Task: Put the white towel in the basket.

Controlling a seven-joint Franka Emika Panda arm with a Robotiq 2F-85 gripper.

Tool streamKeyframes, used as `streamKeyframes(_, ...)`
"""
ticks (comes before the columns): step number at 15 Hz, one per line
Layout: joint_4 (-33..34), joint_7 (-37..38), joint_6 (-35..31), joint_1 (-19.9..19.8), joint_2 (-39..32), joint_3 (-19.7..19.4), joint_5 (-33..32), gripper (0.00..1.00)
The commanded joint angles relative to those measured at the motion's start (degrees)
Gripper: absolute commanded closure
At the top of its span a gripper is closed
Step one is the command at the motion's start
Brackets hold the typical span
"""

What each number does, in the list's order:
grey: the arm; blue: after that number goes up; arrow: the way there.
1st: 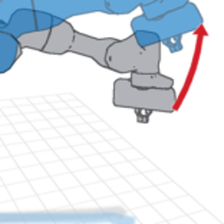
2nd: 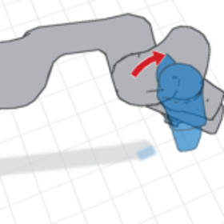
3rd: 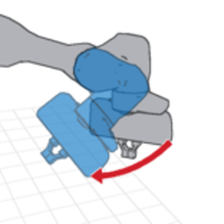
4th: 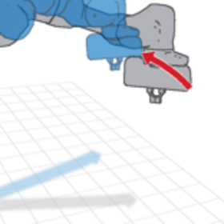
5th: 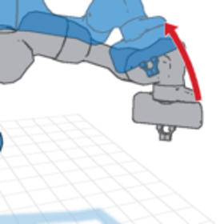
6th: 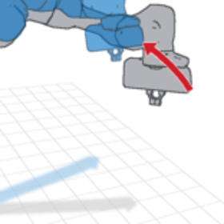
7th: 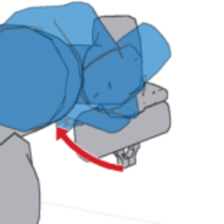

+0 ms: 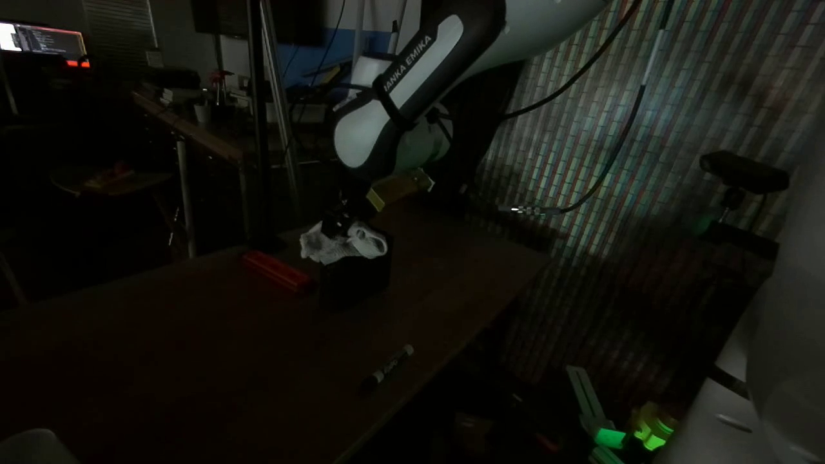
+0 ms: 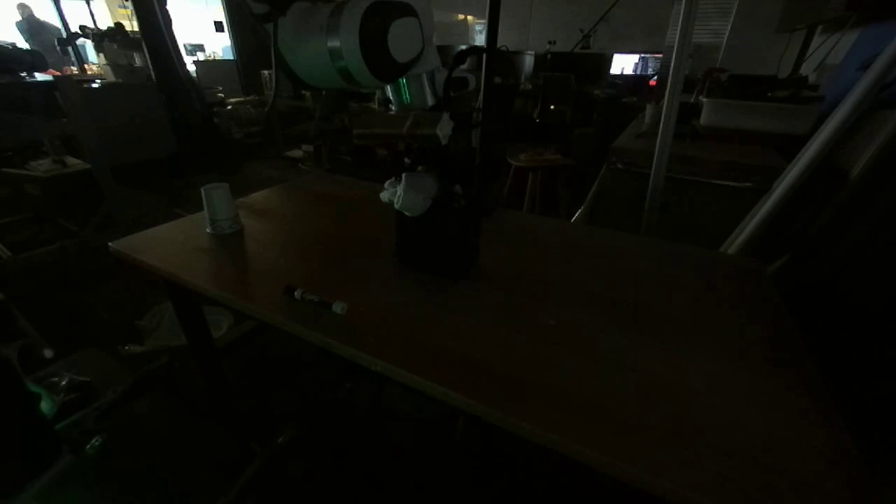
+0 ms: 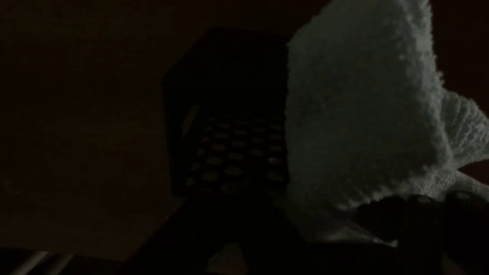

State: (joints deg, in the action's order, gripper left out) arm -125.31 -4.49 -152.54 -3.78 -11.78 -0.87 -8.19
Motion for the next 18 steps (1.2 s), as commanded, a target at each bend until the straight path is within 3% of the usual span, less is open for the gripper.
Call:
streamKeyframes(1, -1.1, 0.5, 2.0, 1.5, 5.6, -0.9, -2.5, 0.2)
streamKeyframes(4, -1.4, 1.1, 3.1, 1.9, 9.2, -0.8, -5.5, 0.01)
streamKeyframes(7, -1.3, 2.1, 4.5, 2.2, 11.5, -0.5, -8.6, 0.0)
streamKeyframes(8, -1.3, 2.5, 4.9, 2.4, 12.0, -0.3, -10.0, 0.2)
streamKeyframes(18, -0.3, 4.9, 7.9, 3.3, 11.3, 0.5, -14.5, 0.95)
